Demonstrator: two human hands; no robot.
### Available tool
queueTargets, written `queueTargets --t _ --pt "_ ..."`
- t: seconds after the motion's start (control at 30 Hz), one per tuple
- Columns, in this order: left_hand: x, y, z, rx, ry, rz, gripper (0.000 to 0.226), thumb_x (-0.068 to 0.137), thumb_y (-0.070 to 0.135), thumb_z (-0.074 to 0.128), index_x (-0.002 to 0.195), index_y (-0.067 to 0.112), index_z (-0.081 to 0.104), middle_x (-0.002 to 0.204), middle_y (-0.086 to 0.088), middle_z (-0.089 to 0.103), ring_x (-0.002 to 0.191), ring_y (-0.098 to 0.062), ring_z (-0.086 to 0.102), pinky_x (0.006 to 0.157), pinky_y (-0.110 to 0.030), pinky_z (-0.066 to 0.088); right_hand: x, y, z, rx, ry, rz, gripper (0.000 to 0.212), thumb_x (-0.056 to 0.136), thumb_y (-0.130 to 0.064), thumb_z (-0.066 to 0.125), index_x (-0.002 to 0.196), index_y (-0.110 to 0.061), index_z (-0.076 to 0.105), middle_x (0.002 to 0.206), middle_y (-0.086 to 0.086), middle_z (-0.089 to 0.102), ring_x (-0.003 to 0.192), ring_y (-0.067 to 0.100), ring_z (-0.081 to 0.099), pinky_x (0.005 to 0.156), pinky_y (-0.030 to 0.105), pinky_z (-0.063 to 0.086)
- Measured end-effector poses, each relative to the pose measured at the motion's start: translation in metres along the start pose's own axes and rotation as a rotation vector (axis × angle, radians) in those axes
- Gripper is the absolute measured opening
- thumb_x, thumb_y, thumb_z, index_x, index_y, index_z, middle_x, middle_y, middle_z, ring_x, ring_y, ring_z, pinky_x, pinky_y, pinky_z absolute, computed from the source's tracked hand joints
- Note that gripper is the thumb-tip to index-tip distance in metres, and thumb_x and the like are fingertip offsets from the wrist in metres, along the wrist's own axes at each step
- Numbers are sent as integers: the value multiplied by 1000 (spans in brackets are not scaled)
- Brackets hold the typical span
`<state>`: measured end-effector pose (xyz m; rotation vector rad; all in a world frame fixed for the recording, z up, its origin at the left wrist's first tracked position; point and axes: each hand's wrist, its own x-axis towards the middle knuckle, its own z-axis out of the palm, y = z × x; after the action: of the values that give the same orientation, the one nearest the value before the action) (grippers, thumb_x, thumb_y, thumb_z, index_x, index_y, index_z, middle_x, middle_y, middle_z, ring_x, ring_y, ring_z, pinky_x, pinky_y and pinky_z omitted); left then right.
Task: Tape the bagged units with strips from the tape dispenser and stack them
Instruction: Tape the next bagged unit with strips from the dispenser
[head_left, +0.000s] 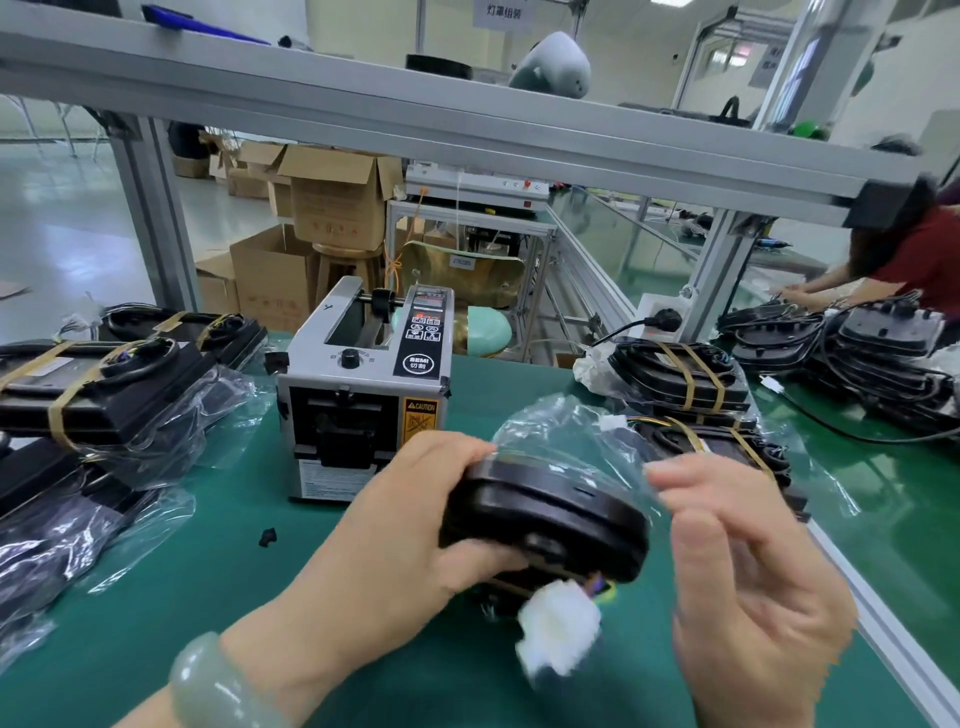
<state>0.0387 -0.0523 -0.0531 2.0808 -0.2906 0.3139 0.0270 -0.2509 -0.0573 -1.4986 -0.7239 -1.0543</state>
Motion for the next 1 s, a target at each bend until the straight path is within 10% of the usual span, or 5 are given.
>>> queueTargets --t 0.17,0.23,0.4,0.67,1.0 --pt "15 -36 4 -637 21 -443 25 95 6 50 72 12 59 66 -2 60 74 -25 59 64 -35 45 5 -3 4 -167 -436 224 55 67 -49 74 117 -29 61 122 -16 61 118 9 55 100 16 36" --pt "12 -39 2 -616 28 -366 6 85 8 66 86 11 62 80 -7 64 84 -23 63 68 -33 51 2 -1 7 -105 -528 425 70 55 -45 78 120 -46 52 122 -23 58 114 0 55 95 9 36" --pt "-16 -62 5 -466 -118 13 71 58 4 85 121 28 61 114 -2 68 104 -17 66 85 -22 53 -3 0 14 246 -585 578 74 43 -51 88 106 -34 53 131 -15 52 115 5 57 91 13 42" --pt "-7 -51 -3 -377 -31 -240 56 84 -7 63 122 35 58 120 5 66 101 -12 66 87 -31 54 -12 -3 27 -8 -321 536 54 44 -35 82 92 -41 57 91 -14 70 73 5 67 68 9 48" --pt "4 -49 -45 -765 498 -772 14 88 21 66 76 14 63 49 6 61 35 0 49 33 -12 38 -12 3 26 -179 -216 531 59 44 -30 84 94 -46 57 86 -24 68 74 -1 64 64 0 41"
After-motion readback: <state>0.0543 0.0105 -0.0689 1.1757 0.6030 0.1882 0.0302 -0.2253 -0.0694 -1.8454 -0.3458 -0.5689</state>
